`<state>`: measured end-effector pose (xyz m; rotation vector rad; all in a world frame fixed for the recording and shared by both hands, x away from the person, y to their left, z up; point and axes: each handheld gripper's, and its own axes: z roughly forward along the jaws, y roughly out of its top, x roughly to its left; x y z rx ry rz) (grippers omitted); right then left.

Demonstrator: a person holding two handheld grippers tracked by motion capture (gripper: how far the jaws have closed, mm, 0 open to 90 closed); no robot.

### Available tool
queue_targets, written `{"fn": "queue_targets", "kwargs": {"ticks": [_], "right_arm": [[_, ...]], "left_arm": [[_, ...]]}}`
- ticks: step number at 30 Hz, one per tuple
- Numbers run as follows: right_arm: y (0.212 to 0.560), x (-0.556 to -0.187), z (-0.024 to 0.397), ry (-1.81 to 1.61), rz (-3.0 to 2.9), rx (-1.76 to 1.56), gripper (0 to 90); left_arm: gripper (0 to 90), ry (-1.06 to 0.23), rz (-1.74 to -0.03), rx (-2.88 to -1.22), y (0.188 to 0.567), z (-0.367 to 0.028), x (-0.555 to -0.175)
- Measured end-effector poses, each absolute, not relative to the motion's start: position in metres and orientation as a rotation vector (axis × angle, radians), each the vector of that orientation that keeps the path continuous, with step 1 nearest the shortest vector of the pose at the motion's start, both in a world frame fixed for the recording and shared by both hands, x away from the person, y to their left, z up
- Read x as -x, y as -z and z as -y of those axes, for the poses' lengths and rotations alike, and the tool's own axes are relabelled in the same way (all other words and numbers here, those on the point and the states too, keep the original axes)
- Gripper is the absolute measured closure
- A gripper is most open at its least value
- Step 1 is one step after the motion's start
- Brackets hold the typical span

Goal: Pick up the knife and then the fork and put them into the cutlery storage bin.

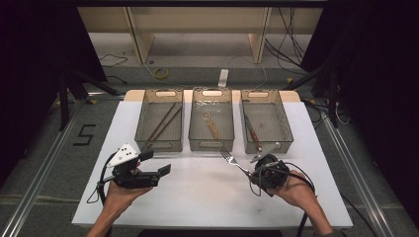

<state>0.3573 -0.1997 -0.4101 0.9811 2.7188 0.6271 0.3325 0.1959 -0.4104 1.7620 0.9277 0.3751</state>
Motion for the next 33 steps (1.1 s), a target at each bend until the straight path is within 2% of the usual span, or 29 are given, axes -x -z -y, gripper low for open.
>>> {"fn": "queue_targets", "kwargs": {"ticks": [33], "right_arm": [[0.380, -0.404, 0.224, -0.757, -2.536, -1.107, 77.5]], "left_arm": [[15.4, -0.350, -0.915, -1.768, 0.413, -0.189, -0.331]]}}
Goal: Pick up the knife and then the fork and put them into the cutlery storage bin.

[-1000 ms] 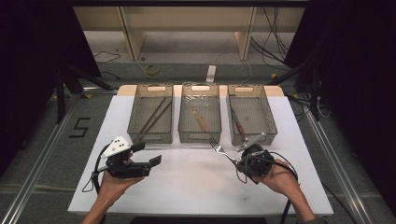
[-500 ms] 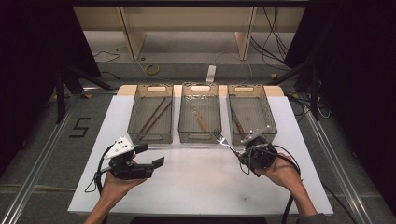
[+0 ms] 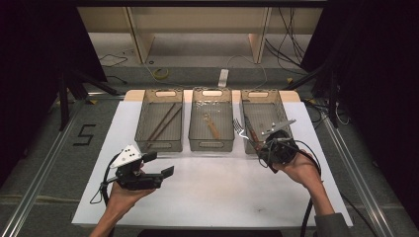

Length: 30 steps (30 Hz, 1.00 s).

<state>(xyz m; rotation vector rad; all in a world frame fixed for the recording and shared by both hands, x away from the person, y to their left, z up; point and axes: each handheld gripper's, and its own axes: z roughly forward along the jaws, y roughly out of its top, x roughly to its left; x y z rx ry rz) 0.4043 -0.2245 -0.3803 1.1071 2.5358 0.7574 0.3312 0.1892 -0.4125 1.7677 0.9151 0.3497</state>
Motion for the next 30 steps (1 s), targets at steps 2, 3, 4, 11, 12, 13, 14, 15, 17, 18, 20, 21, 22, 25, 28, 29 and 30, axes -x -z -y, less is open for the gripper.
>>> {"fn": "queue_targets", "kwargs": {"ticks": [2, 3, 4, 11, 12, 13, 14, 15, 17, 18, 20, 21, 22, 25, 28, 29, 30], "right_arm": [[0.378, -0.408, 0.225, -0.760, -2.526, -1.120, 77.4], [0.377, -0.409, 0.225, -0.761, -2.526, -1.118, 77.5], [0.376, -0.411, 0.225, -0.761, -2.522, -1.122, 77.5], [0.368, -0.421, 0.226, -0.772, -2.501, -1.136, 77.5], [0.367, -0.422, 0.225, -0.774, -2.498, -1.141, 77.5], [0.366, -0.424, 0.225, -0.775, -2.495, -1.142, 77.5], [0.365, -0.426, 0.225, -0.776, -2.491, -1.148, 77.5], [0.365, -0.427, 0.225, -0.776, -2.489, -1.151, 77.5], [0.363, -0.431, 0.225, -0.777, -2.486, -1.154, 77.5], [0.363, -0.433, 0.224, -0.776, -2.483, -1.164, 77.4], [0.362, -0.438, 0.224, -0.774, -2.481, -1.170, 77.5], [0.362, -0.440, 0.224, -0.776, -2.478, -1.180, 77.4], [0.361, -0.443, 0.223, -0.778, -2.473, -1.189, 77.5], [0.360, -0.449, 0.223, -0.778, -2.465, -1.210, 77.4], [0.359, -0.455, 0.223, -0.774, -2.461, -1.220, 77.5], [0.359, -0.456, 0.224, -0.775, -2.457, -1.223, 77.4], [0.359, -0.458, 0.224, -0.773, -2.453, -1.225, 77.5]], "left_arm": [[15.4, -0.348, -0.918, -1.764, 0.412, -0.189, -0.331], [15.4, -0.348, -0.916, -1.768, 0.412, -0.189, -0.331], [15.4, -0.349, -0.916, -1.767, 0.412, -0.189, -0.331], [15.4, -0.351, -0.913, -1.769, 0.412, -0.189, -0.331], [15.4, -0.351, -0.912, -1.770, 0.412, -0.189, -0.331], [15.4, -0.351, -0.913, -1.769, 0.412, -0.189, -0.331], [15.4, -0.350, -0.915, -1.767, 0.412, -0.189, -0.331], [15.4, -0.350, -0.915, -1.768, 0.412, -0.189, -0.331], [15.4, -0.350, -0.914, -1.769, 0.412, -0.189, -0.331], [15.4, -0.350, -0.914, -1.769, 0.412, -0.189, -0.331], [15.4, -0.350, -0.915, -1.767, 0.412, -0.189, -0.331], [15.4, -0.350, -0.917, -1.764, 0.412, -0.189, -0.331], [15.4, -0.350, -0.915, -1.768, 0.412, -0.189, -0.331], [15.4, -0.350, -0.917, -1.763, 0.412, -0.189, -0.331], [15.4, -0.349, -0.917, -1.763, 0.412, -0.189, -0.331], [15.4, -0.349, -0.917, -1.763, 0.412, -0.189, -0.331], [15.4, -0.349, -0.917, -1.762, 0.412, -0.189, -0.331]]}}
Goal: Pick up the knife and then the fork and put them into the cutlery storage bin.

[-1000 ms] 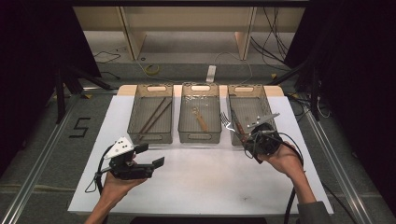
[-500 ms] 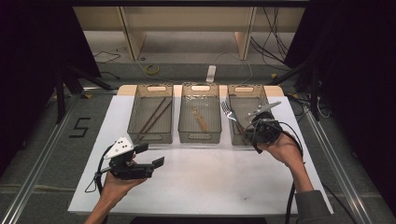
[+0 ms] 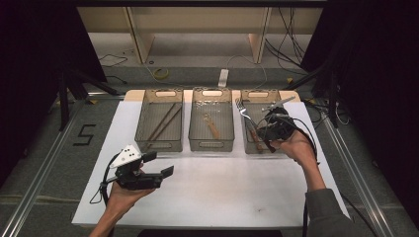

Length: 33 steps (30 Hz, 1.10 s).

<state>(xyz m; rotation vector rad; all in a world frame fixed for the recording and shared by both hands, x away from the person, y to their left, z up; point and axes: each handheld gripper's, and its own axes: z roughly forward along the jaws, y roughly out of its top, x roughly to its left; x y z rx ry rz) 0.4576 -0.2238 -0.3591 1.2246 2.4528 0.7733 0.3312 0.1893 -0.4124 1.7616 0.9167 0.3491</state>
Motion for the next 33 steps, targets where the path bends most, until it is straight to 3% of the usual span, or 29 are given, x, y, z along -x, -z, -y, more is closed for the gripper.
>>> {"fn": "queue_targets", "kwargs": {"ticks": [33], "right_arm": [[0.359, -0.512, 0.234, -0.746, -2.342, -1.414, 77.4]], "left_arm": [[15.4, -0.351, -0.915, -1.764, 0.412, -0.190, -0.332]]}}
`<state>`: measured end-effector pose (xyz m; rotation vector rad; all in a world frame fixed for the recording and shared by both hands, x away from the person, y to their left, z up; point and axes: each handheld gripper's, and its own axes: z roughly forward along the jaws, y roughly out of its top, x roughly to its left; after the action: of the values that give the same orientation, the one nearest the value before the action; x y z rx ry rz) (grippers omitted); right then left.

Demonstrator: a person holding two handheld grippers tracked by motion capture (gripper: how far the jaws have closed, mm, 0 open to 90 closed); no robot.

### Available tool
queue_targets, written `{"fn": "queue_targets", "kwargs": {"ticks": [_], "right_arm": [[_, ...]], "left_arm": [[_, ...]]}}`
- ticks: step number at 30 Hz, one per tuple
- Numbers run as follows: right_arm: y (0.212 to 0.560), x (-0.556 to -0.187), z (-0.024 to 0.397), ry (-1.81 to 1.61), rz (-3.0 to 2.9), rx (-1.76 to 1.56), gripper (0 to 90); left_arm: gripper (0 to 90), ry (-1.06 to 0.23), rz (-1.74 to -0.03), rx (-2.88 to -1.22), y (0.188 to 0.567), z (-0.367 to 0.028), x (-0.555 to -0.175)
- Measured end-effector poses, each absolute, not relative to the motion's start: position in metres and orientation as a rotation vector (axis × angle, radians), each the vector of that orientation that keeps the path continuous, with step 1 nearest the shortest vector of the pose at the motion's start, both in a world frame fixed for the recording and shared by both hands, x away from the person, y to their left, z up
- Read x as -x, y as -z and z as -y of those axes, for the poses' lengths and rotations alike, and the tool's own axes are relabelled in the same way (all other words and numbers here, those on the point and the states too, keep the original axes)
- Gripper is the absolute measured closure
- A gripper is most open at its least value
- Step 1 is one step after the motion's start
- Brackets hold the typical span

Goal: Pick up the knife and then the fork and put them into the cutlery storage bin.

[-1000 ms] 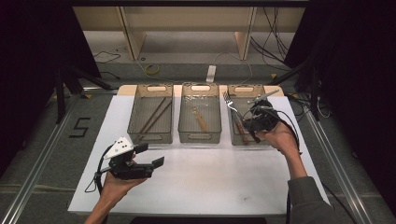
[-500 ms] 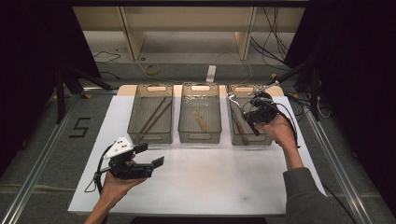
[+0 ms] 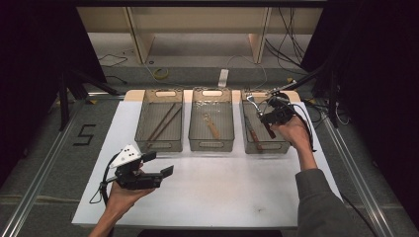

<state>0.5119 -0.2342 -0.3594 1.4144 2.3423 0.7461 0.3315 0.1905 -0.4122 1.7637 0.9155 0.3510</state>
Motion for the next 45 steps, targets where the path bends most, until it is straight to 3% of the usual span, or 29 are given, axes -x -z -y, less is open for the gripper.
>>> {"fn": "queue_targets", "kwargs": {"ticks": [45], "right_arm": [[0.400, -0.529, 0.235, -0.645, -2.322, -1.540, 77.3]], "left_arm": [[15.4, -0.359, -0.917, -1.764, 0.412, -0.191, -0.331]]}}
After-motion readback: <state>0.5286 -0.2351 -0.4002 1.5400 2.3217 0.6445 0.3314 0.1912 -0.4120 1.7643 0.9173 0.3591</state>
